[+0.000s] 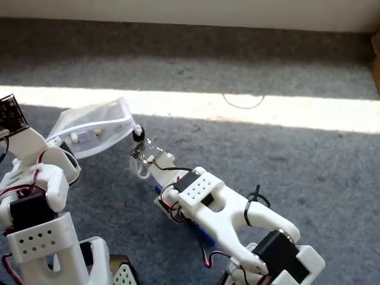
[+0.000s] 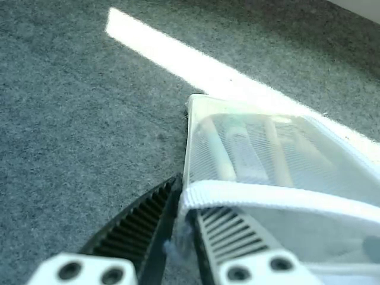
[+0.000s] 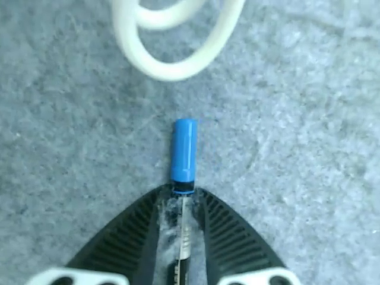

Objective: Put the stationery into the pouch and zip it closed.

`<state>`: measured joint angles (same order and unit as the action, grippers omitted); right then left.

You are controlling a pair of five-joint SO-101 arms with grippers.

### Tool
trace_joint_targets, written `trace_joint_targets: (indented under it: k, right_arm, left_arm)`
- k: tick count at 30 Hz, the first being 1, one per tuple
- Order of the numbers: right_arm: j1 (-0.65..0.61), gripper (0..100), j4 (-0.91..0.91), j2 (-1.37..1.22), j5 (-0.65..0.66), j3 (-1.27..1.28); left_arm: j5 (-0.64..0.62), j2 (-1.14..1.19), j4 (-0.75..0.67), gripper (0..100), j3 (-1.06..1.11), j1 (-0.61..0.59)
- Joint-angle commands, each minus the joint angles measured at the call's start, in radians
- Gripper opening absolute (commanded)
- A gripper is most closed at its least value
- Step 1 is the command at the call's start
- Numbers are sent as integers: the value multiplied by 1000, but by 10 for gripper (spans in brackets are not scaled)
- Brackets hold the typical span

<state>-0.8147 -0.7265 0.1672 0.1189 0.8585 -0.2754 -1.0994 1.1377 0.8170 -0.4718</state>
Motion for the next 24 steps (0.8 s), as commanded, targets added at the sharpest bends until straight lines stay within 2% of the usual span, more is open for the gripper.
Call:
trace_joint_targets:
  k: [1, 9, 14, 21, 24]
  right_arm:
    - [-4, 5, -84, 13, 8, -38]
    - [4, 5, -148, 280, 8, -44]
    - [77, 5, -148, 398, 9, -4]
    - [274, 5, -142, 344, 100, -12]
    - [320, 5, -148, 262, 100, -81]
  left_arm:
    - [-11, -19, -25, 11, -22, -16]
    - [-11, -19, -25, 11, -22, -15]
    - [-11, -19, -25, 11, -22, -12]
    - [-11, -19, -25, 11, -22, -12]
    - [-9, -19, -25, 11, -19, 16]
